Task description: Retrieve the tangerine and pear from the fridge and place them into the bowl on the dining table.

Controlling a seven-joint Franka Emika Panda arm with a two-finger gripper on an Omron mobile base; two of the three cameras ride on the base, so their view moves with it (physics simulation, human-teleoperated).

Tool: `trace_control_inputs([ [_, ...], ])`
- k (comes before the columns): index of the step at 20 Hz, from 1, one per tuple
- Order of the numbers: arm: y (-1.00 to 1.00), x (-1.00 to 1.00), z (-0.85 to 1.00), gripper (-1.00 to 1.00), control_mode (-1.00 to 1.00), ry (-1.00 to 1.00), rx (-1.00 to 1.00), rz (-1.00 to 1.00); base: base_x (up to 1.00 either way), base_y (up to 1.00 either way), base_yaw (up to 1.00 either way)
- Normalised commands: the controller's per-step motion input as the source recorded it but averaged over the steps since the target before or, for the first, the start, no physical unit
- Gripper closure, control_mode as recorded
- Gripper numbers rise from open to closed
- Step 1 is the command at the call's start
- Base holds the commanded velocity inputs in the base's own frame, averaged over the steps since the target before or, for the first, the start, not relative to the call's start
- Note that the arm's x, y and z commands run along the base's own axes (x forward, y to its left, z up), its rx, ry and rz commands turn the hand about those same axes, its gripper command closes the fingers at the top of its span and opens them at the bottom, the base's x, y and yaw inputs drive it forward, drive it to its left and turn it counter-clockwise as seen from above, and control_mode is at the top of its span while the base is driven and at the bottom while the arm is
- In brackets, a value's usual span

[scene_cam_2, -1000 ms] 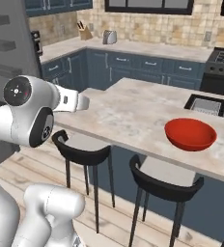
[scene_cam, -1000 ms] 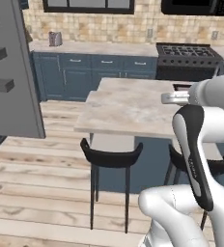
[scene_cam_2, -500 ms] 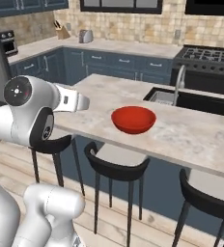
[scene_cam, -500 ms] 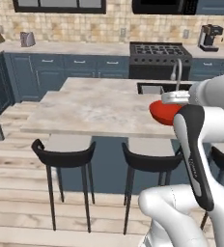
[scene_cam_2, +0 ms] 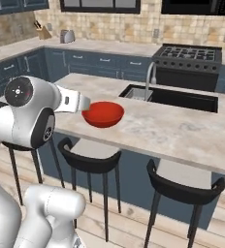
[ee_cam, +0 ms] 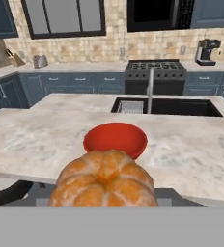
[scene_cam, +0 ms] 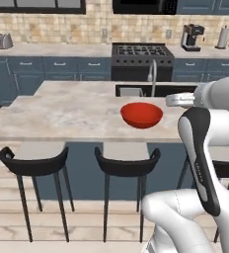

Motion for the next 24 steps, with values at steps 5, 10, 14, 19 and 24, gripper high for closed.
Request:
trace_control_inputs([
  [5, 0.0, 0.0, 0.0, 1.0, 1.0, 0.0, 0.0, 0.0, 0.38, -0.43, -0.14],
  [10, 0.0, 0.0, 0.0, 1.0, 1.0, 0.0, 0.0, 0.0, 0.6, -0.31, -0.16],
  [14, 0.0, 0.0, 0.0, 1.0, 1.0, 0.0, 0.0, 0.0, 0.76, -0.03, -0.16],
  [19, 0.0, 0.0, 0.0, 1.0, 1.0, 0.0, 0.0, 0.0, 0.79, 0.04, -0.18],
  [24, 0.0, 0.0, 0.0, 1.0, 1.0, 0.0, 0.0, 0.0, 0.68, 0.11, -0.2],
])
